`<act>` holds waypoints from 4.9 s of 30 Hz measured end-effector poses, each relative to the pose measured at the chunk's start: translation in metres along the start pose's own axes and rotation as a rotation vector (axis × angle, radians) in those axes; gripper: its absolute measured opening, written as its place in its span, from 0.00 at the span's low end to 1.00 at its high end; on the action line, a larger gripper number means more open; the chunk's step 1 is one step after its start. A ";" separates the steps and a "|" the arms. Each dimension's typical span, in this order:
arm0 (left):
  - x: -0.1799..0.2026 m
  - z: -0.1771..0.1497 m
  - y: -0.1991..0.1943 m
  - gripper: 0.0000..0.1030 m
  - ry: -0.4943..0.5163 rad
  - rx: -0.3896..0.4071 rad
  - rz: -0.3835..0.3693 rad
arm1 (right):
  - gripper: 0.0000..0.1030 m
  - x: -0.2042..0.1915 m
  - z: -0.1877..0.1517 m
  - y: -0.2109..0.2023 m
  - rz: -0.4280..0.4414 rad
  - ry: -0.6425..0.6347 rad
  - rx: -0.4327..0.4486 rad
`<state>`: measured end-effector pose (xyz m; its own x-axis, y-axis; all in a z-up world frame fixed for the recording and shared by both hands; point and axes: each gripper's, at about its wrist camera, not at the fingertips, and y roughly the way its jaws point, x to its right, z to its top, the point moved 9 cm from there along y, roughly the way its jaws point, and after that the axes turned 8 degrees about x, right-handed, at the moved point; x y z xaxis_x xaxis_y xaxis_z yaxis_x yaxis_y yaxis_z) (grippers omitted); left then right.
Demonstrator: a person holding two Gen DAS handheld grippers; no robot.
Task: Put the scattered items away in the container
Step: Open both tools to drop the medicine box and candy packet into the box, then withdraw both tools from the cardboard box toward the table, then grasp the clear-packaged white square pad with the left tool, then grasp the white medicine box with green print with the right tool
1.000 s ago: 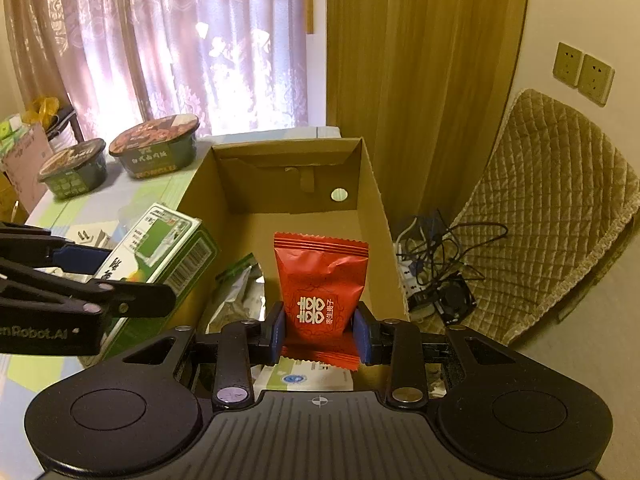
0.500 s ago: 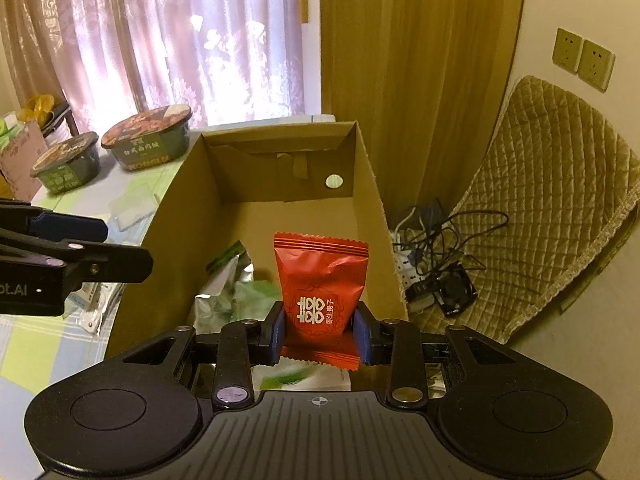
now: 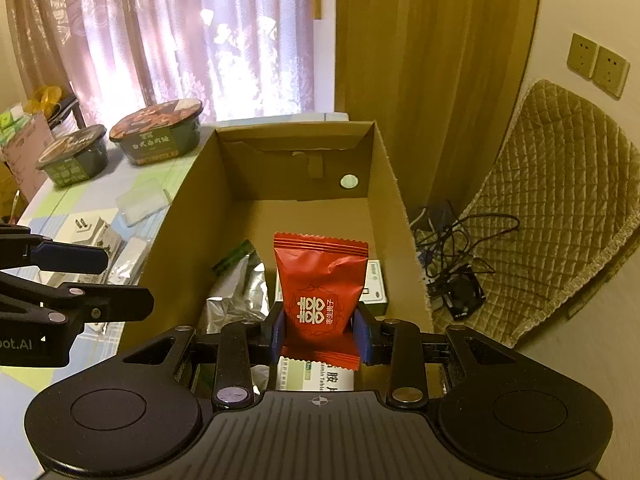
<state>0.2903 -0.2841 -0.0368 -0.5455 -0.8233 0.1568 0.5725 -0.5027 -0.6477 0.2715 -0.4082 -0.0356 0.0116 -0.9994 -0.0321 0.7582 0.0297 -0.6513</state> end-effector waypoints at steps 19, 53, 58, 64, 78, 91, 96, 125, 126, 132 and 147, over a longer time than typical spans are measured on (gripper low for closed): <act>-0.022 -0.011 -0.012 0.55 -0.029 -0.016 0.026 | 0.89 -0.015 -0.005 0.001 0.021 -0.020 0.004; -0.117 -0.078 -0.109 0.99 -0.086 -0.027 0.208 | 0.89 -0.094 -0.004 -0.042 0.080 -0.087 0.023; -0.148 -0.105 -0.133 0.99 -0.117 -0.046 0.260 | 0.89 -0.128 -0.003 -0.048 0.127 -0.115 0.029; -0.176 -0.117 -0.154 0.99 -0.143 -0.039 0.298 | 0.89 -0.167 0.000 -0.051 0.178 -0.154 0.033; -0.221 -0.125 -0.155 0.99 -0.077 -0.062 0.298 | 0.89 -0.241 0.004 -0.028 0.268 -0.252 0.008; -0.282 -0.129 -0.090 0.97 0.073 -0.117 0.226 | 0.89 -0.283 -0.016 0.057 0.300 -0.325 -0.076; -0.291 -0.126 -0.059 0.97 0.173 -0.105 0.174 | 0.89 -0.288 -0.017 0.088 0.298 -0.335 -0.092; -0.302 -0.162 -0.031 0.56 0.174 -0.202 0.078 | 0.76 -0.294 -0.028 0.161 0.340 -0.249 -0.123; -0.299 -0.167 -0.037 0.56 0.152 -0.202 0.088 | 0.60 -0.296 -0.028 0.165 0.342 -0.246 -0.132; -0.294 -0.185 -0.050 0.57 0.044 -0.168 0.151 | 0.51 -0.297 -0.033 0.181 0.278 -0.263 -0.155; -0.238 -0.209 -0.073 0.57 0.013 -0.196 0.120 | 0.27 -0.277 -0.110 0.069 0.234 -0.326 -0.165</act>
<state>0.2501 0.0038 -0.1830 -0.4895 -0.8698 0.0614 0.5044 -0.3399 -0.7937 0.2487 -0.1277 -0.1552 0.3962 -0.9176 0.0311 0.5970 0.2317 -0.7680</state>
